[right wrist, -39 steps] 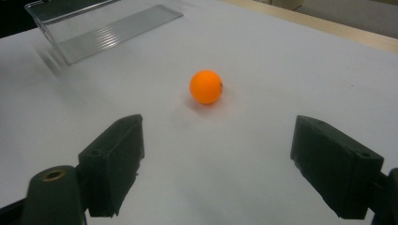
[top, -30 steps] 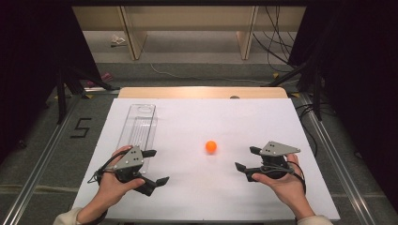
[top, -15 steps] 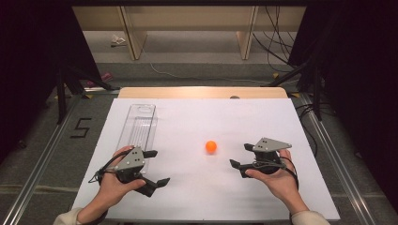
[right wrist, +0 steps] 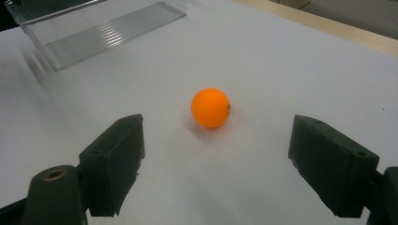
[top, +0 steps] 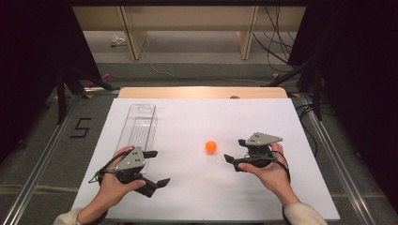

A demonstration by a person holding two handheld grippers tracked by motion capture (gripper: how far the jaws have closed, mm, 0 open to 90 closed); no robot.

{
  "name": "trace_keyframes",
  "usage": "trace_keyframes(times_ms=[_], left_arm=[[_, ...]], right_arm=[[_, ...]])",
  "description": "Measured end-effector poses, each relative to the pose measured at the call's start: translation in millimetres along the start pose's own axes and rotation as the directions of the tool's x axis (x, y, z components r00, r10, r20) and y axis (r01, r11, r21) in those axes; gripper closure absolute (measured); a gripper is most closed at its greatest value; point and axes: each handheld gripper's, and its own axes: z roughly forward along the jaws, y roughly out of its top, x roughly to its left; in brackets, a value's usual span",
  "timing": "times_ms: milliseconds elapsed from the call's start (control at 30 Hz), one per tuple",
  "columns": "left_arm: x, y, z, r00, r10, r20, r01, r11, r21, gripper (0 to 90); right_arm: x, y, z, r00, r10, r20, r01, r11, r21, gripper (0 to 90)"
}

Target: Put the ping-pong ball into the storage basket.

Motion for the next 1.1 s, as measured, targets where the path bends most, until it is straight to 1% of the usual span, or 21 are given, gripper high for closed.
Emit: trace_keyframes(times_ms=[167,567,1100], left_arm=[[-0.3,0.1,0.0,1.0000,0.000,0.000,0.000,1.0000,0.000,0.0],[-0.3,0.0,-0.1,1.0000,0.001,0.001,-0.001,1.0000,0.000,0.0],[-0.5,0.1,0.0,1.0000,0.002,0.003,-0.002,1.0000,0.000,0.0]], right_arm=[[-0.4,3.4,9.1,1.0000,-0.002,-0.003,0.002,1.000,0.007,19.7],[-0.8,8.4,24.1,0.9999,-0.001,-0.012,0.002,1.000,0.026,19.8],[0.9,13.4,47.1,0.9996,-0.016,-0.025,0.017,0.998,0.059,19.8]])
